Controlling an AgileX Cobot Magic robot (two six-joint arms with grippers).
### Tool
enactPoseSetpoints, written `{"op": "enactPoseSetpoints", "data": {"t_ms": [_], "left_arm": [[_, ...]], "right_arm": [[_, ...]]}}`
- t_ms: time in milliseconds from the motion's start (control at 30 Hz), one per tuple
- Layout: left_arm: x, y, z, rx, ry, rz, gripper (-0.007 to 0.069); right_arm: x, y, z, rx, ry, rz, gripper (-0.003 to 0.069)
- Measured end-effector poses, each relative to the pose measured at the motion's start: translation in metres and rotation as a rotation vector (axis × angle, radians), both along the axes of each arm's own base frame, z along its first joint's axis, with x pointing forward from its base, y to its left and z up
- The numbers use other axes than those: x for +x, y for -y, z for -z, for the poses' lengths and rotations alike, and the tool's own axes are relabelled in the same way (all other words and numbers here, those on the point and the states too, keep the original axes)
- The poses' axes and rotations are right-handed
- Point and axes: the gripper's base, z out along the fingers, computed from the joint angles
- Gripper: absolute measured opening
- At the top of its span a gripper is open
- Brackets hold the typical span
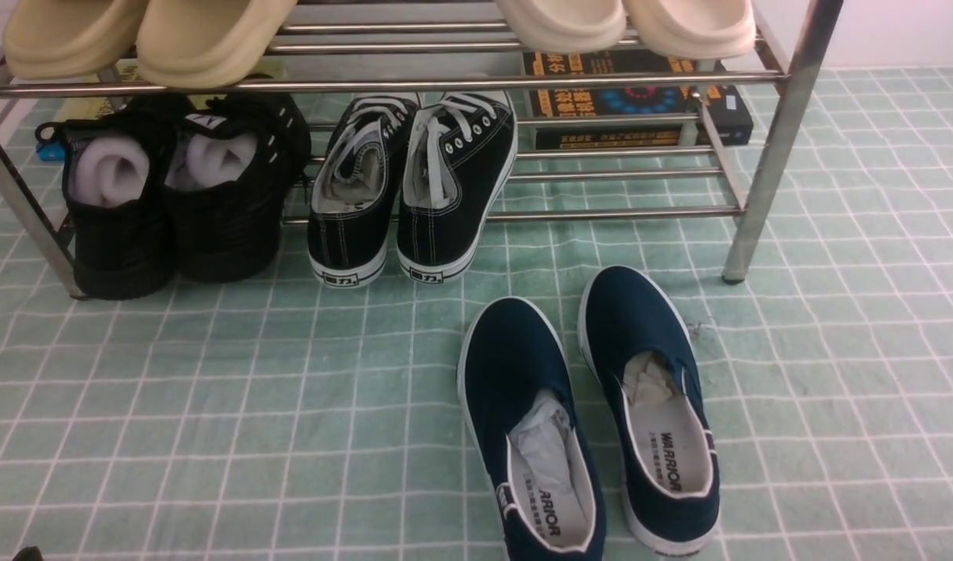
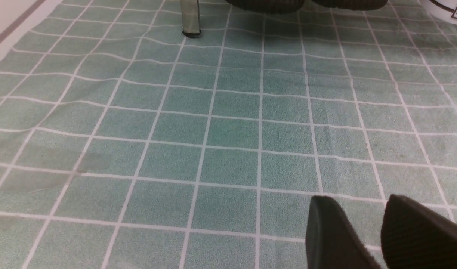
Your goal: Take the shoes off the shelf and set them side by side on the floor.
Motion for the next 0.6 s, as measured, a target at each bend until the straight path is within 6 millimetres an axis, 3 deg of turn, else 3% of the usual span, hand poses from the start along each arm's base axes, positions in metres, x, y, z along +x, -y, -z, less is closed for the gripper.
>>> {"op": "enactPoseSetpoints", "data": {"t_ms": [600], "left_arm": [[0.0, 0.0, 0.0, 0.0, 0.0, 0.0, 0.0243]], "right_arm": [[0.0, 0.0, 0.0, 0.0, 0.0, 0.001, 0.0096]]}}
